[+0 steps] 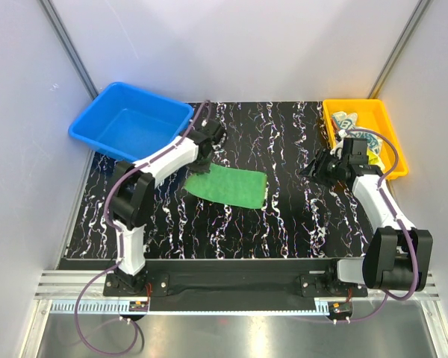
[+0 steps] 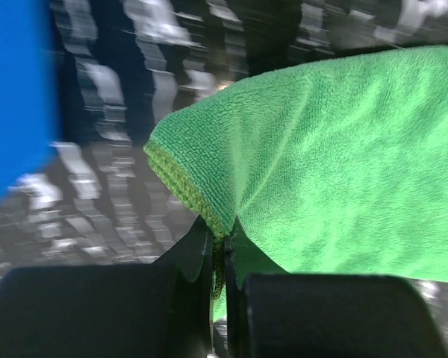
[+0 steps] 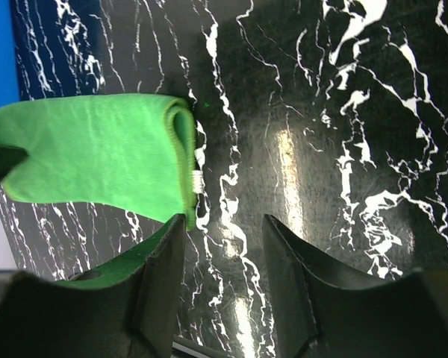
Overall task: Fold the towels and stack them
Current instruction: Neatly place the folded towel into the bin
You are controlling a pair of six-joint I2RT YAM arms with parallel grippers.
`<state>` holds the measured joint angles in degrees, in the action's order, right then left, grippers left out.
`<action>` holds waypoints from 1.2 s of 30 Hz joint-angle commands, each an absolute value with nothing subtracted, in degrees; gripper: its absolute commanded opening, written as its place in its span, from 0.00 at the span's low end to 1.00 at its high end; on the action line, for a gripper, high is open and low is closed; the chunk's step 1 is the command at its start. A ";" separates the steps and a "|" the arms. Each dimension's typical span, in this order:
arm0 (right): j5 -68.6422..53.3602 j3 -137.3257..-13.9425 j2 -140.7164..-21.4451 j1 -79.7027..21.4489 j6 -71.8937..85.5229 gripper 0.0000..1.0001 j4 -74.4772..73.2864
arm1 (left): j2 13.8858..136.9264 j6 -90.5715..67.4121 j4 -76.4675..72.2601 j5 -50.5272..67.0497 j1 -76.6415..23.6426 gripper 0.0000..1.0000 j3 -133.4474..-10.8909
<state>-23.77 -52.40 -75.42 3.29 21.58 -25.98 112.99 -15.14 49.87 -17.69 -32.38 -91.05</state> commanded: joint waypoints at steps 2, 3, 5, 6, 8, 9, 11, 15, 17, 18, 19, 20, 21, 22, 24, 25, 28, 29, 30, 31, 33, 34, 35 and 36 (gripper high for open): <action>-25.75 -54.67 -74.09 2.46 22.24 0.52 -23.91 | 108.02 -5.46 51.95 -28.65 -27.79 0.00 -95.79; -25.84 -54.49 -74.09 2.46 22.24 0.52 -23.56 | 107.76 -3.45 51.77 -28.83 -26.99 0.00 -96.32; -26.10 -54.32 -74.09 2.29 22.24 0.52 -23.21 | 107.75 -1.24 51.59 -29.35 -24.89 0.00 -98.51; -26.19 -54.06 -74.00 2.29 22.32 0.52 -22.68 | 107.84 1.38 51.24 -29.79 -24.26 0.00 -99.31; -26.19 -53.88 -74.27 2.29 22.06 0.52 -22.33 | 107.67 3.59 50.19 -30.85 -22.77 0.00 -100.98; -26.28 -53.79 -74.44 2.20 22.06 0.52 -22.06 | 107.75 5.69 49.49 -30.85 -22.15 0.00 -101.51; -26.28 -53.88 -75.14 2.29 21.71 0.52 -21.88 | 108.28 7.03 48.87 -31.64 -20.32 0.00 -104.39; -26.54 -54.05 -75.94 2.20 21.53 0.52 -20.75 | 111.61 12.45 48.96 -35.23 -17.23 0.00 -110.47; -27.15 -54.05 -76.03 2.20 21.53 0.52 -20.22 | 114.06 15.11 48.17 -37.36 -15.30 0.00 -113.27; -27.33 -53.88 -76.03 2.20 21.62 0.52 -19.52 | 114.86 15.38 48.08 -37.27 -14.42 0.00 -114.51; -27.42 -53.70 -75.68 2.20 21.88 0.52 -19.25 | 115.83 15.12 48.08 -36.92 -12.59 0.00 -115.65; -27.60 -53.44 -75.41 2.20 21.97 0.52 -18.81 | 116.88 14.86 47.21 -37.18 -11.87 0.00 -116.97; -27.60 -53.09 -75.15 2.20 22.06 0.52 -18.29 | 117.42 14.94 45.81 -37.96 -11.26 0.00 -116.81; -27.51 -53.00 -74.89 2.20 21.89 0.52 -18.02 | 117.77 15.38 44.40 -39.27 -10.21 0.00 -116.46; -27.25 -52.65 -74.79 2.20 22.06 0.52 -17.67 | 119.17 15.56 40.88 -39.73 -9.06 0.00 -116.02; -27.33 -52.21 -74.62 2.11 22.93 0.52 -16.97 | 119.35 15.21 40.09 -37.46 -7.66 0.00 -115.84; -29.00 -48.61 -73.57 1.23 24.95 0.52 -11.35 | 119.71 14.24 34.12 -35.52 -5.89 0.00 -114.18; -29.00 -47.91 -73.39 0.97 25.13 0.52 -10.29 | 119.62 14.85 30.62 -34.81 -5.02 0.00 -113.30; -29.00 -46.51 -73.30 0.71 25.40 0.52 -8.54 | 119.71 16.33 28.93 -34.72 -4.84 0.00 -112.94; -28.92 -45.62 -72.78 0.53 25.84 0.52 -7.48 | 120.75 16.61 27.79 -34.72 -4.05 0.00 -113.98; -28.83 -43.61 -72.33 0.53 26.28 0.52 -5.20 | 122.25 16.00 27.33 -32.36 -2.99 0.00 -115.92; -28.65 -43.33 -71.90 0.53 26.54 0.52 -5.19 | 123.21 15.65 26.99 -31.82 -2.21 0.00 -116.80; -28.30 -43.24 -71.63 0.44 26.72 0.52 -5.19 | 123.48 15.21 25.85 -31.38 -1.76 0.00 -116.81; -28.39 -43.07 -71.54 0.44 26.72 0.52 -5.01 | 123.57 15.21 25.06 -30.42 -1.32 0.00 -116.46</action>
